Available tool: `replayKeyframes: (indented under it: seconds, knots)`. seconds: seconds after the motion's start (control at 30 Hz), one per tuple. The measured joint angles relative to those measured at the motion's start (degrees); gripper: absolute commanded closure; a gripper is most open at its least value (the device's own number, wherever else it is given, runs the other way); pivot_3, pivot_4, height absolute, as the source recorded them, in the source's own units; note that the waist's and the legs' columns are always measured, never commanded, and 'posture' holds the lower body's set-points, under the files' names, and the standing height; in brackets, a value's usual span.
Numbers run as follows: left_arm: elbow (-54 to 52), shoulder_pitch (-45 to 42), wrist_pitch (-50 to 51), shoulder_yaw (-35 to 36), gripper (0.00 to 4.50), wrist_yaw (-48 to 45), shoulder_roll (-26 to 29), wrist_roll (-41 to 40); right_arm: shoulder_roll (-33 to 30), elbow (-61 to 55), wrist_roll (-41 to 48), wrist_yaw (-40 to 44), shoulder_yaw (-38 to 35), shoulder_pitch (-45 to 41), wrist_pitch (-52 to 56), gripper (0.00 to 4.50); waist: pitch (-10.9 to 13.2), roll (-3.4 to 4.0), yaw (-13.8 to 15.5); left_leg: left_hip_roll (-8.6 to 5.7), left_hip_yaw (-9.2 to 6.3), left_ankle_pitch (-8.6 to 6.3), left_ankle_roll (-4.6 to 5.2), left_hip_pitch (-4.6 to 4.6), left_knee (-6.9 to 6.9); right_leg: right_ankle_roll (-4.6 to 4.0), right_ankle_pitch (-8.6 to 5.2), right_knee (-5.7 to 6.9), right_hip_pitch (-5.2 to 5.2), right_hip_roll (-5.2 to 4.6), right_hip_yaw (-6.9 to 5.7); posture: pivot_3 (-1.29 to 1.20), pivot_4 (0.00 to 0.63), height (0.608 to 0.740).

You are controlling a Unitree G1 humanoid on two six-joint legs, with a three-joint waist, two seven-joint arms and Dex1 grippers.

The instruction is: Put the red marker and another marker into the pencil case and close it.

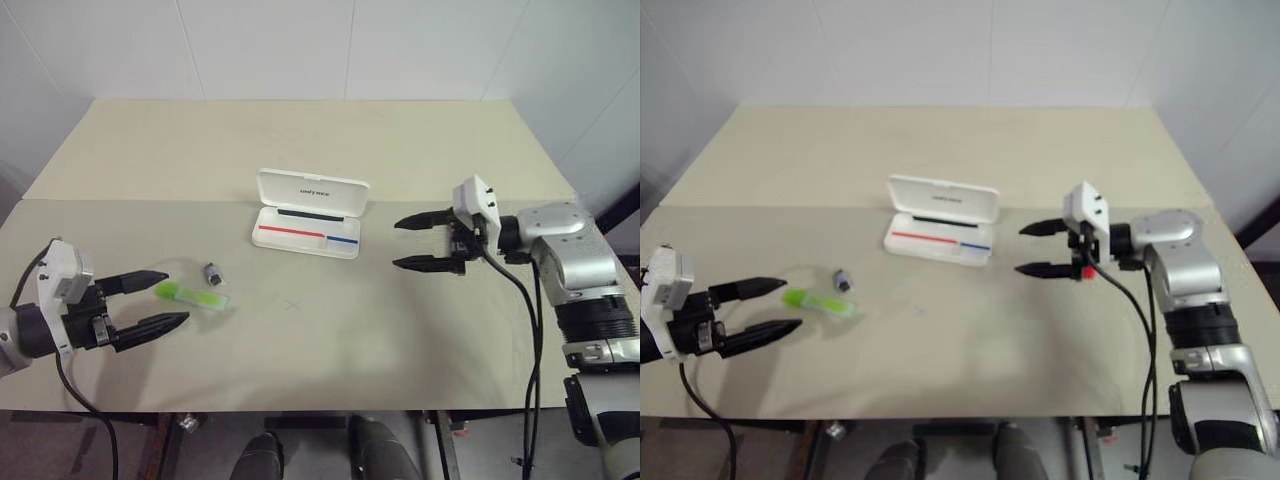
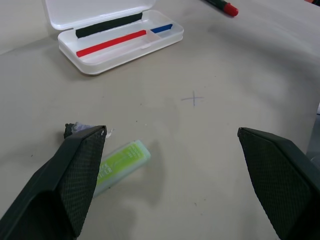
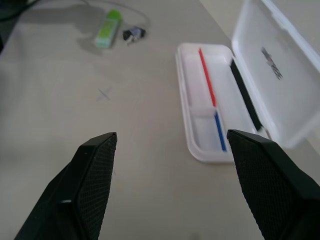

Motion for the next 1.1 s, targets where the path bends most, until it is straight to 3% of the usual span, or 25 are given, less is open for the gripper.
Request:
replayKeyframes:
  seconds: [0.27,0.43,0.73,1.1]
  knots:
    - [0.55,-1.43,0.61,0.28,0.03,-1.28,1.64,-0.03,4.85,-2.97,-0.06,-3.88,0.50,3.46,0.21,0.00,0.01,0.01,0.48,-0.01,-0.09,-0.05,-0.04,-0.06,-0.01,0.23,0.11,0.05,-0.04,-0.03,-0.08,0.00,0.150,0.740]
    - [1.51,-4.84,0.03,-0.69,0.03,-1.44,1.12,-0.02,6.74,-4.54,-4.67,-11.02,2.94,2.79,1.33,0.00,0.00,0.01,-0.03,0.00,-0.04,-0.05,-0.05,0.00,0.01,0.22,0.10,0.20,-0.09,0.00,-0.04,0.00,0.150,0.740]
    - [-0.34,-2.53,-0.14,0.80,0.03,0.10,-4.04,-0.52,12.74,8.69,-12.51,-15.84,8.58,-7.10,-0.33,0.00,0.00,0.00,-0.74,0.02,-0.05,-0.04,-0.07,-0.02,0.03,0.21,0.10,0.39,-0.20,0.01,-0.04,0.00,0.150,0.740]
    - [-2.34,1.04,-0.46,5.02,0.03,0.04,-4.07,-0.55,17.12,24.41,-19.32,-13.76,13.31,-15.01,-1.76,0.00,-0.01,-0.02,-1.28,0.02,-0.06,-0.05,-0.08,-0.07,0.00,0.20,0.09,0.40,-0.24,0.02,-0.04,0.00,0.150,0.740]
